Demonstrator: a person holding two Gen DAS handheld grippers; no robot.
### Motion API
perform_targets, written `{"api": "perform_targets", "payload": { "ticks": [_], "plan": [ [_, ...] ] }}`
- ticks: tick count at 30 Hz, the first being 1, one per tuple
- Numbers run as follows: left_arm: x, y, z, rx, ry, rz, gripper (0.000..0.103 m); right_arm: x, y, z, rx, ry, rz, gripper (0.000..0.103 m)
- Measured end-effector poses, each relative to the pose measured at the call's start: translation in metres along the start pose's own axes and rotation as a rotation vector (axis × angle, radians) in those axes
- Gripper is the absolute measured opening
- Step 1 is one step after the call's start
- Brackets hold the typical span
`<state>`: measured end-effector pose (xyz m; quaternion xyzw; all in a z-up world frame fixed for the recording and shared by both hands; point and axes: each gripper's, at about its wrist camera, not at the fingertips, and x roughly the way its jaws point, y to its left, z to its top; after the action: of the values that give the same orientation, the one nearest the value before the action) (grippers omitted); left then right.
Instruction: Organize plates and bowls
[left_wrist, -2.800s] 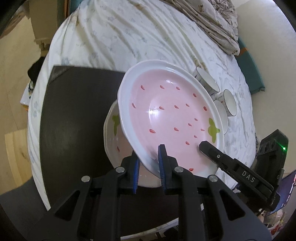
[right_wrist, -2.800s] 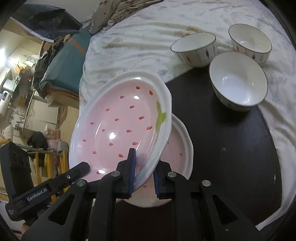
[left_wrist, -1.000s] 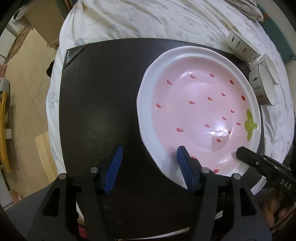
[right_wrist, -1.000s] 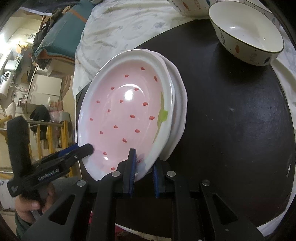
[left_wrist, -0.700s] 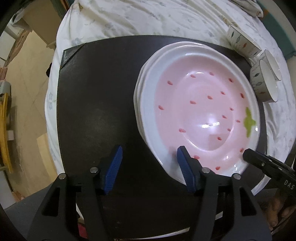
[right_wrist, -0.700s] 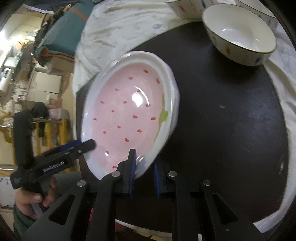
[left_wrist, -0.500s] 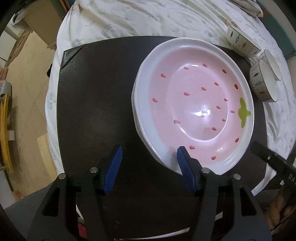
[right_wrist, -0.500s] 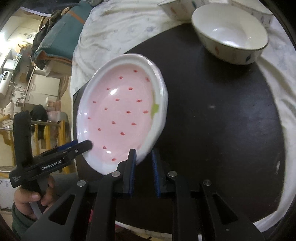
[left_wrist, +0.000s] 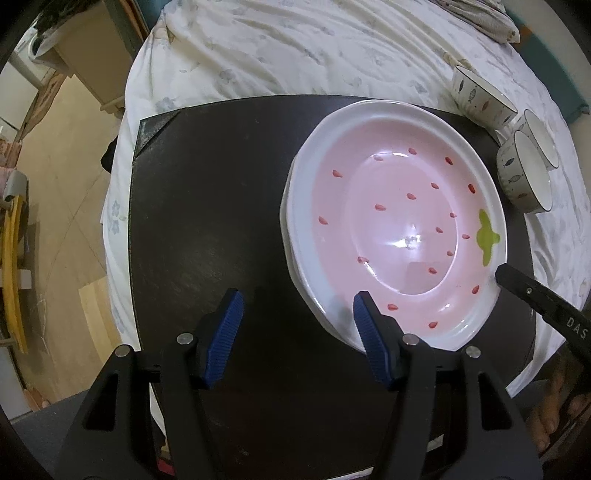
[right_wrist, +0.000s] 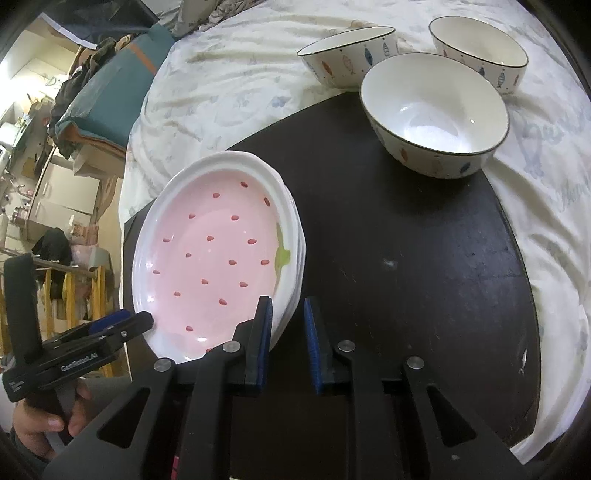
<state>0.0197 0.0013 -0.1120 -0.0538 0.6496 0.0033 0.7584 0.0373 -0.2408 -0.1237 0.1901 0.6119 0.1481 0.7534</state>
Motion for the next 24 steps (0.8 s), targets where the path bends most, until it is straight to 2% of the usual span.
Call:
{"api": "perform_targets", "payload": {
  "ticks": [3, 9, 13, 19, 24],
  "plan": [
    [-0.004, -0.003, 0.0, 0.006, -0.016, -0.028, 0.059, 0.007, 0.001, 0.002, 0.001, 0.013, -0.009, 0.021],
    [-0.014, -0.006, 0.004, 0.011, -0.074, -0.012, 0.059, 0.008, 0.006, 0.0, -0.017, 0.018, -0.011, 0.021],
    [-0.026, -0.012, 0.006, 0.032, -0.137, 0.021, 0.059, -0.005, 0.007, 0.0, -0.026, -0.031, 0.007, 0.021],
    [-0.044, -0.03, 0.007, 0.086, -0.223, 0.012, 0.059, -0.028, 0.011, -0.002, -0.05, -0.121, 0.032, 0.021],
    [-0.062, -0.047, 0.006, 0.132, -0.306, 0.003, 0.059, -0.041, 0.017, -0.007, -0.114, -0.16, -0.001, 0.022]
  ]
}}
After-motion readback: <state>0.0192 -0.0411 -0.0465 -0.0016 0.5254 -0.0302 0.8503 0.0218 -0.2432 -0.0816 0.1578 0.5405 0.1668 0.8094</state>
